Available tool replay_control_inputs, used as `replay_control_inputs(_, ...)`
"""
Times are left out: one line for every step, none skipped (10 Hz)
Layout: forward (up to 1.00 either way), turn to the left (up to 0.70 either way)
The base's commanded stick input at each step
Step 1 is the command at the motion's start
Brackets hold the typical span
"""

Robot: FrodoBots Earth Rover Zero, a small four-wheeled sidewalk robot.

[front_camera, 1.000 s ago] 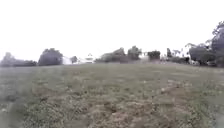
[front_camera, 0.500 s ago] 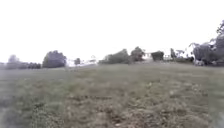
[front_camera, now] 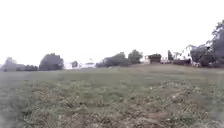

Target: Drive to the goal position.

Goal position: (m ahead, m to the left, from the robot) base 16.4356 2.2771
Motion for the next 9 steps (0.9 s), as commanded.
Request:
replay_control_inputs(0.5, 0.05)
replay_control_inputs(0.5, 0.05)
replay_control_inputs(0.5, 0.05)
replay_control_inputs(0.5, 0.05)
replay_control_inputs(0.5, 0.04)
replay_control_inputs(0.5, 0.02)
replay_control_inputs(0.5, 0.0)
replay_control_inputs(0.5, 0.0)
replay_control_inputs(0.5, 0.0)
